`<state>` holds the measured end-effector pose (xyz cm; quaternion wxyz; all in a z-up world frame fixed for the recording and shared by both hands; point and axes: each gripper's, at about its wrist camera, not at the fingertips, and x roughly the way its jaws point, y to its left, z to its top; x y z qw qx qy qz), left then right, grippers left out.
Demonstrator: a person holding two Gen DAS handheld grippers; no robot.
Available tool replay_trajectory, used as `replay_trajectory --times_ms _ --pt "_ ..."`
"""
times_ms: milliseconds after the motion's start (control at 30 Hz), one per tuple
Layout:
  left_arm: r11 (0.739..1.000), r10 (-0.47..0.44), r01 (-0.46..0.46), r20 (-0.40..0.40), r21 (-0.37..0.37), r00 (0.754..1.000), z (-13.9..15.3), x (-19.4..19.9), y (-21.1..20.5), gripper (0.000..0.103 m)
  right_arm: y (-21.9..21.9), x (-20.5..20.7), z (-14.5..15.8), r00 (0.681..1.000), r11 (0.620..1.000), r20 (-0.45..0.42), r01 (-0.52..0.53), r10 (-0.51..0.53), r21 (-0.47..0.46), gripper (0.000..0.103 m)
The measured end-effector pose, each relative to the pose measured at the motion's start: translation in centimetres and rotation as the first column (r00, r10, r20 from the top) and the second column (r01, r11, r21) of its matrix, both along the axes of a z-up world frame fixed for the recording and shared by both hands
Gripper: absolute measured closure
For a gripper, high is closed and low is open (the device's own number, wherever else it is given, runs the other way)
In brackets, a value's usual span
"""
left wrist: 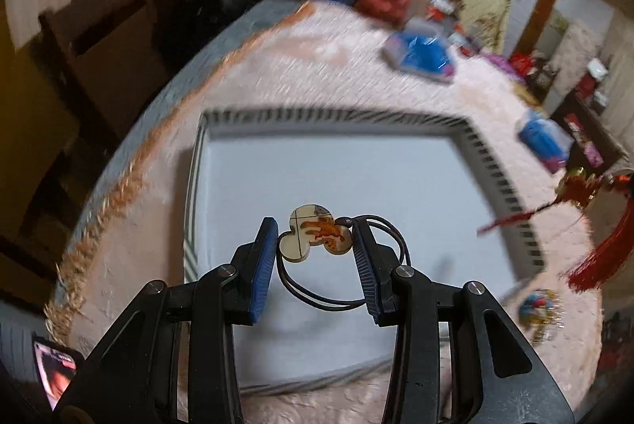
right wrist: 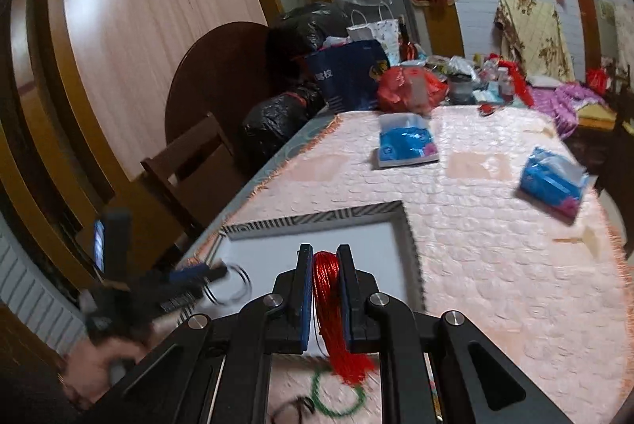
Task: Organize jewelry
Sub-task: 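Lower the pendant into the striped box with the left tool while the right lowers the red knot in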
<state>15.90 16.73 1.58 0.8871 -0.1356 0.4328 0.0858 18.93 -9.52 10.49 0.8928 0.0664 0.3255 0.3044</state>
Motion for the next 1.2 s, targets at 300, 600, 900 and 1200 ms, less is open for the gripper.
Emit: replay_trajectory --times_ms 300,600,900,1200 --pt "1.000 -0.006 0.007 -0.066 0.018 0.998 -2.4 0.7 -0.6 0.065 4.7 3.7 -6.8 0.995 0.999 -0.102 0.012 -0.016 -0.043 0.092" --pt "0.997 -0.011 0.018 -0.113 0.070 0.994 -3.8 0.8 -1.8 0.065 4.7 3.8 -10.8 0.984 0.992 -0.175 0.019 -0.040 -0.122 0.092" --pt "0.996 -0.014 0.026 -0.131 0.089 0.991 -4.4 0.7 -2.2 0.065 5.2 3.4 -12.8 0.979 0.980 -0.202 -0.014 -0.026 -0.197 0.092" --pt "0.994 -0.014 0.029 -0.143 0.101 0.990 -4.8 0.7 -2.5 0.065 5.2 3.1 -13.5 0.977 0.973 -0.208 -0.008 -0.041 -0.229 0.092"
